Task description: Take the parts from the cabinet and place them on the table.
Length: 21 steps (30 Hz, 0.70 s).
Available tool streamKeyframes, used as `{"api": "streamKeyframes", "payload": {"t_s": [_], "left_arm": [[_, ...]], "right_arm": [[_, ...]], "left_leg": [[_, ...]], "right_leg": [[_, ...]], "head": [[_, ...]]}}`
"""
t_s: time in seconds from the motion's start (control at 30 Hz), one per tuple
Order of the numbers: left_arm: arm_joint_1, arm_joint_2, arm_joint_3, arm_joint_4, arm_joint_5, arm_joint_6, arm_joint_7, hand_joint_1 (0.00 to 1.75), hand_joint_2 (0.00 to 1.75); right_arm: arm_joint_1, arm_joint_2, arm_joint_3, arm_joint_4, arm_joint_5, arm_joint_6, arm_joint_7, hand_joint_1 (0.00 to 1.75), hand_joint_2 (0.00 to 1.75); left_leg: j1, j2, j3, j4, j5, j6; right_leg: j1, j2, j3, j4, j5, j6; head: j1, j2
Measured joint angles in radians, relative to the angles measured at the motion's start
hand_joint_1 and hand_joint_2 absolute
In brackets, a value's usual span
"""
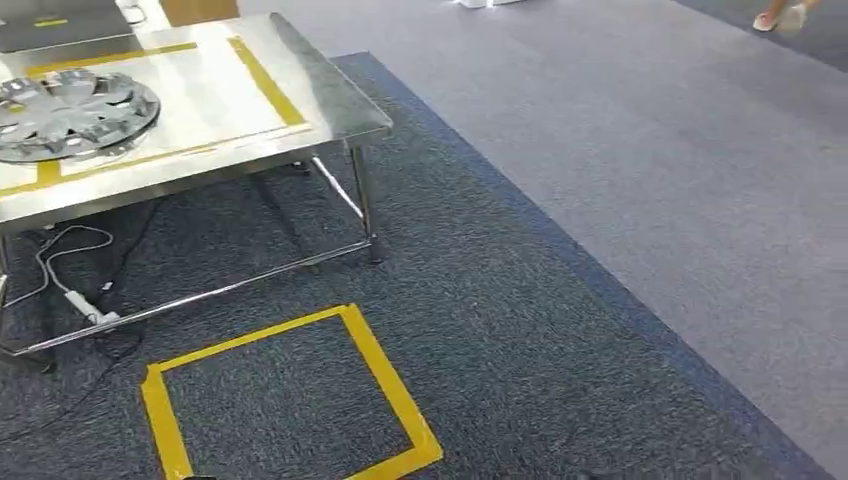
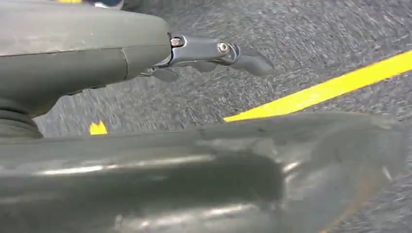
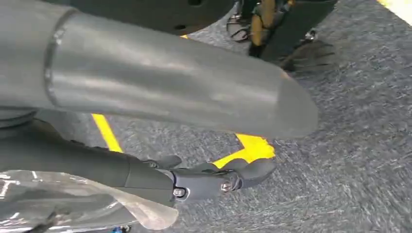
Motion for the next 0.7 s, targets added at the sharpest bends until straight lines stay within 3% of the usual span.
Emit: {"api": "streamKeyframes", "payload": {"t_s": [0.03, 0.07, 0.1, 0.13, 0.17, 0.2, 0.3, 0.33, 0.37, 0.4, 0.47, 0.5, 0.53, 0.6, 0.63, 0.67, 0.7], "left_arm": [[-0.001, 0.001, -0.005, 0.000, -0.008, 0.009, -0.005, 0.00, 0.00], [-0.002, 0.001, -0.010, 0.000, -0.013, 0.014, -0.013, 0.00, 0.00], [-0.005, 0.000, -0.014, 0.000, -0.014, 0.017, -0.018, 0.00, 0.00], [-0.008, 0.000, -0.015, 0.000, -0.009, 0.019, -0.019, 0.00, 0.00], [-0.009, 0.000, -0.015, 0.000, -0.001, 0.022, -0.018, 0.00, 0.00], [-0.010, 0.000, -0.015, 0.000, 0.003, 0.024, -0.016, 0.00, 0.00], [-0.015, 0.001, -0.015, 0.000, 0.015, 0.031, -0.010, 0.00, 0.00], [-0.017, 0.000, -0.014, 0.000, 0.013, 0.041, 0.010, 0.00, 0.00], [-0.019, 0.000, -0.015, 0.000, -0.008, 0.050, 0.034, 0.00, 0.00], [-0.016, -0.001, -0.021, 0.000, -0.040, 0.063, 0.054, 0.00, 0.00], [-0.006, -0.003, -0.044, 0.000, -0.092, 0.083, 0.072, 0.00, 0.00], [-0.001, -0.005, -0.055, 0.000, -0.111, 0.098, 0.072, 0.00, 0.00], [0.003, -0.008, -0.065, 0.000, -0.126, 0.109, 0.070, 0.00, 0.00], [0.007, -0.014, -0.089, 0.000, -0.151, 0.121, 0.069, 0.00, 0.00], [0.007, -0.015, -0.098, 0.001, -0.157, 0.123, 0.068, 0.00, 0.00], [0.009, -0.014, -0.105, 0.001, -0.163, 0.124, 0.066, 0.00, 0.00], [0.010, -0.014, -0.111, 0.002, -0.171, 0.124, 0.061, 0.00, 0.00]], "right_arm": [[0.002, 0.000, 0.000, 0.000, 0.007, -0.010, 0.001, 0.00, 0.00], [0.004, 0.000, 0.000, 0.000, 0.016, -0.023, 0.001, 0.00, 0.00], [0.004, 0.000, 0.000, 0.000, 0.027, -0.031, 0.003, 0.00, 0.00], [0.002, 0.000, 0.000, 0.000, 0.041, -0.038, 0.006, 0.00, 0.00], [-0.004, 0.000, 0.001, 0.000, 0.048, -0.043, 0.009, 0.00, 0.00], [-0.008, 0.000, 0.002, 0.000, 0.053, -0.045, 0.011, 0.00, 0.00], [-0.002, 0.000, 0.003, 0.001, 0.062, -0.048, 0.015, 0.00, 0.00], [-0.002, 0.000, 0.003, 0.001, 0.074, -0.045, 0.027, 0.00, 0.00], [-0.002, 0.000, 0.005, 0.001, 0.084, -0.032, 0.041, 0.00, 0.00], [-0.004, 0.000, 0.008, 0.001, 0.096, -0.021, 0.056, 0.00, 0.00], [-0.007, 0.005, 0.017, 0.002, 0.109, -0.012, 0.073, 0.00, 0.00], [-0.005, 0.009, 0.020, 0.002, 0.114, -0.011, 0.081, 0.00, 0.00], [-0.001, 0.011, 0.023, 0.005, 0.120, -0.011, 0.087, 0.00, 0.00], [0.004, 0.015, 0.032, 0.008, 0.135, -0.019, 0.097, 0.00, 0.00], [0.004, 0.018, 0.036, 0.008, 0.142, -0.026, 0.098, 0.00, 0.00], [0.004, 0.022, 0.040, 0.008, 0.149, -0.031, 0.096, 0.00, 0.00], [-0.001, 0.023, 0.045, 0.008, 0.155, -0.040, 0.088, 0.00, 0.00]], "left_leg": [[0.000, 0.012, 0.000, 0.000, 0.000, 0.000], [0.000, 0.021, 0.001, 0.000, -0.001, -0.001], [0.001, 0.032, 0.001, 0.002, -0.002, -0.003], [0.001, 0.042, 0.003, 0.005, -0.005, -0.008], [-0.005, 0.051, 0.004, 0.007, -0.008, -0.015], [-0.010, 0.059, 0.004, 0.013, -0.013, -0.022], [-0.008, 0.082, 0.009, 0.011, -0.009, -0.034], [-0.006, 0.085, 0.008, 0.014, -0.017, -0.043], [-0.001, 0.036, 0.004, 0.038, -0.042, -0.050], [0.002, -0.001, -0.019, 0.097, -0.086, -0.051], [0.001, -0.028, -0.086, 0.256, -0.162, -0.051], [0.000, -0.030, -0.113, 0.316, -0.177, -0.050], [0.000, -0.031, -0.115, 0.320, -0.164, -0.048], [-0.001, -0.037, -0.068, 0.213, -0.081, -0.038], [-0.001, -0.055, -0.031, 0.128, -0.034, -0.031], [-0.001, -0.103, -0.004, 0.057, -0.008, -0.024], [0.002, -0.132, 0.002, 0.037, -0.017, -0.021]], "right_leg": [[-0.002, -0.003, 0.007, -0.007, 0.015, 0.002], [-0.004, -0.008, 0.033, -0.053, 0.047, 0.004], [-0.005, -0.017, 0.082, -0.141, 0.091, 0.003], [-0.006, -0.042, 0.143, -0.248, 0.132, 0.002], [0.001, -0.092, 0.171, -0.304, 0.117, 0.001], [0.001, -0.074, 0.178, -0.308, 0.125, -0.015], [0.006, -0.047, 0.156, -0.301, 0.126, -0.028], [0.001, -0.037, 0.172, -0.307, 0.132, -0.038], [0.000, -0.029, 0.170, -0.308, 0.134, -0.043], [0.000, -0.019, 0.167, -0.308, 0.138, -0.049], [0.002, 0.007, 0.161, -0.307, 0.141, -0.054], [0.004, 0.022, 0.160, -0.306, 0.142, -0.055], [0.006, 0.035, 0.160, -0.306, 0.142, -0.055], [0.007, 0.062, 0.161, -0.302, 0.143, -0.054], [0.007, 0.075, 0.161, -0.300, 0.144, -0.053], [0.005, 0.085, 0.157, -0.299, 0.144, -0.053], [0.011, 0.098, 0.151, -0.292, 0.144, -0.045]], "head": [[0.001, 0.000], [0.000, 0.000], [0.000, 0.000], [0.001, 0.000], [0.002, 0.000], [-0.001, 0.000], [-0.003, 0.000], [-0.004, 0.000], [-0.009, 0.000], [-0.014, 0.000], [-0.016, 0.000], [-0.018, 0.000], [-0.017, 0.000], [-0.017, 0.000], [-0.018, 0.000], [-0.017, 0.000], [-0.016, 0.000]]}}
